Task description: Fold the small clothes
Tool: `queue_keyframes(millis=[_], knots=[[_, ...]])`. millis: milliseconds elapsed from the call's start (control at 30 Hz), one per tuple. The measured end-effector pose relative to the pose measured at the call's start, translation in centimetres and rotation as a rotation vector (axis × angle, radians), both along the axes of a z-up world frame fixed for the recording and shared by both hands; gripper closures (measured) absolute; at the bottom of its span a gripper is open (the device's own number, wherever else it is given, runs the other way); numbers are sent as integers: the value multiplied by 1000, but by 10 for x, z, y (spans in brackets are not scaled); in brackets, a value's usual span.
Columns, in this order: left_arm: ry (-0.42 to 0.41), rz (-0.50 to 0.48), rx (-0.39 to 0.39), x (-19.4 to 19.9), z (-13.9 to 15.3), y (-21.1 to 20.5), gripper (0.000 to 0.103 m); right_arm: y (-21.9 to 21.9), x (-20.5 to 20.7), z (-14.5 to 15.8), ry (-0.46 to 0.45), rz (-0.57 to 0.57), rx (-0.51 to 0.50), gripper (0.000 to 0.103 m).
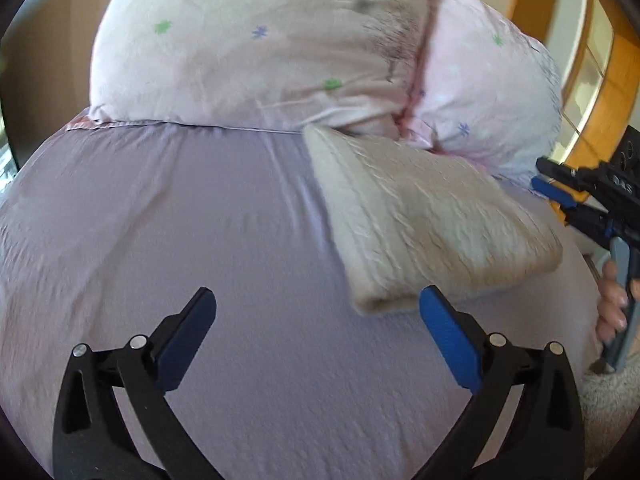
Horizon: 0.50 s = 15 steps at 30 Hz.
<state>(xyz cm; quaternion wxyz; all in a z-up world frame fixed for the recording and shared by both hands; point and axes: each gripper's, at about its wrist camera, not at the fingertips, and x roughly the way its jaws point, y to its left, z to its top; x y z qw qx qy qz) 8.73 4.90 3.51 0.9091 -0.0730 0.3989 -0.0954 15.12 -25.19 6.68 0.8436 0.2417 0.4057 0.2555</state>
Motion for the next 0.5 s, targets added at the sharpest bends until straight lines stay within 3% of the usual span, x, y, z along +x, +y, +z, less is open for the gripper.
queue_keyframes(millis=[67, 100, 133, 200, 267, 300, 333, 367, 500], knots=[[19, -23, 8, -2, -3, -9, 2, 5, 6, -32, 123, -31, -92, 63], [28, -32, 9, -2, -5, -12, 2, 0, 11, -49, 160, -62, -94, 75], [38, -36, 14, -2, -7, -15, 2, -6, 10, -49, 152, -81, -63, 82], [71, -42, 34, -1, -13, -20, 2, -12, 0, -35, 129, -103, -34, 80], [84, -50, 35, -4, -17, -22, 2, -12, -23, -16, 14, -126, -79, 48], [86, -48, 42, -5, -19, -23, 2, -13, -36, -8, -41, -135, -98, 9], [88, -44, 48, -5, -20, -24, 2, -11, -51, -4, -108, -140, -124, 1], [93, -40, 53, -6, -22, -25, 2, -7, -64, 0, -136, -144, -163, 1], [116, -41, 65, -5, -29, -32, 2, 16, -82, -14, -70, -211, -454, 1]])
